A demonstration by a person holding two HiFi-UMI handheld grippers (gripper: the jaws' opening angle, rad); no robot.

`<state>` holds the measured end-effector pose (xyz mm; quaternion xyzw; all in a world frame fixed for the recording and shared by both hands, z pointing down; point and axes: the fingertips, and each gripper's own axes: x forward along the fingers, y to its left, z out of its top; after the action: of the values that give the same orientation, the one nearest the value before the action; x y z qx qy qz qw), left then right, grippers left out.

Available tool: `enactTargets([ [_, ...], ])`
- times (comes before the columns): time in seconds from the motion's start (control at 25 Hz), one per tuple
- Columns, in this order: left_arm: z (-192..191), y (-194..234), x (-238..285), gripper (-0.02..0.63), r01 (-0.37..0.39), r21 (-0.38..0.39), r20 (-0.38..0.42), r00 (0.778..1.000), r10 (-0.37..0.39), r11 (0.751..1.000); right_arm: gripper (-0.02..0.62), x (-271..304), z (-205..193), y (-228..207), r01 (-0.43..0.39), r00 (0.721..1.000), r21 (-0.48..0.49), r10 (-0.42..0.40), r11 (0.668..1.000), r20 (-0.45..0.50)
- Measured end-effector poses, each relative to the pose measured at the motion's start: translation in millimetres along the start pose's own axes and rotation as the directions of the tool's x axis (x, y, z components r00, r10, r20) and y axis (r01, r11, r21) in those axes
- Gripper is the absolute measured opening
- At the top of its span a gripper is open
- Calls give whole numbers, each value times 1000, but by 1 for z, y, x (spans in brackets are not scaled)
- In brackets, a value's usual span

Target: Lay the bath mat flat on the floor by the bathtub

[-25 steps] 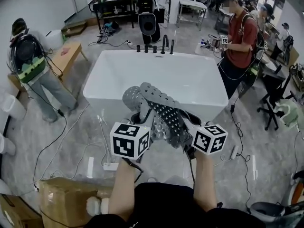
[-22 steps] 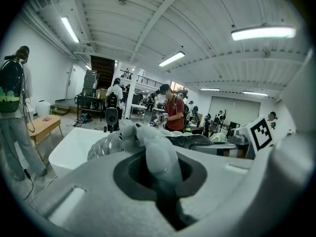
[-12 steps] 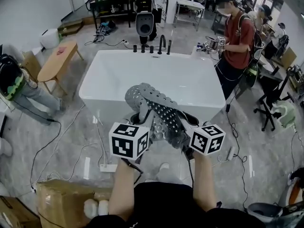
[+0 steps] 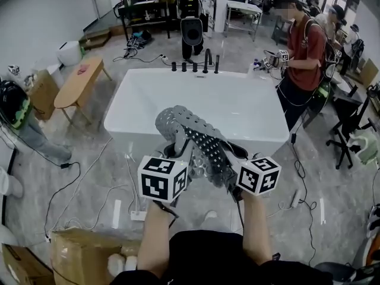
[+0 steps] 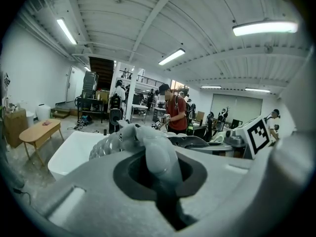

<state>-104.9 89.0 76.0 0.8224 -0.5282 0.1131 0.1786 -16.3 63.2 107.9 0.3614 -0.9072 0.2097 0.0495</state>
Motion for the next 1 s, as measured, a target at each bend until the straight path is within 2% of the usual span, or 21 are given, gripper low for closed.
enactTargets([
  [0.2, 24, -5, 21, 21, -32, 30, -11, 999, 33, 999, 26, 17, 23, -9, -40, 999, -7, 40, 999, -3],
  [0.44, 40, -7, 40, 21, -63, 74, 8, 998, 62, 995, 26, 27, 33, -16, -88, 996, -32, 89, 996, 4],
  [0.64, 48, -25, 67, 21, -36, 103, 3, 999, 36, 994, 26, 18, 41, -41, -61, 998, -23, 62, 998, 26],
  [1.0, 46, -71, 114, 21, 76, 145, -37, 997, -71, 987, 26, -12, 51, -98, 19, 996, 33, -22, 999, 86],
])
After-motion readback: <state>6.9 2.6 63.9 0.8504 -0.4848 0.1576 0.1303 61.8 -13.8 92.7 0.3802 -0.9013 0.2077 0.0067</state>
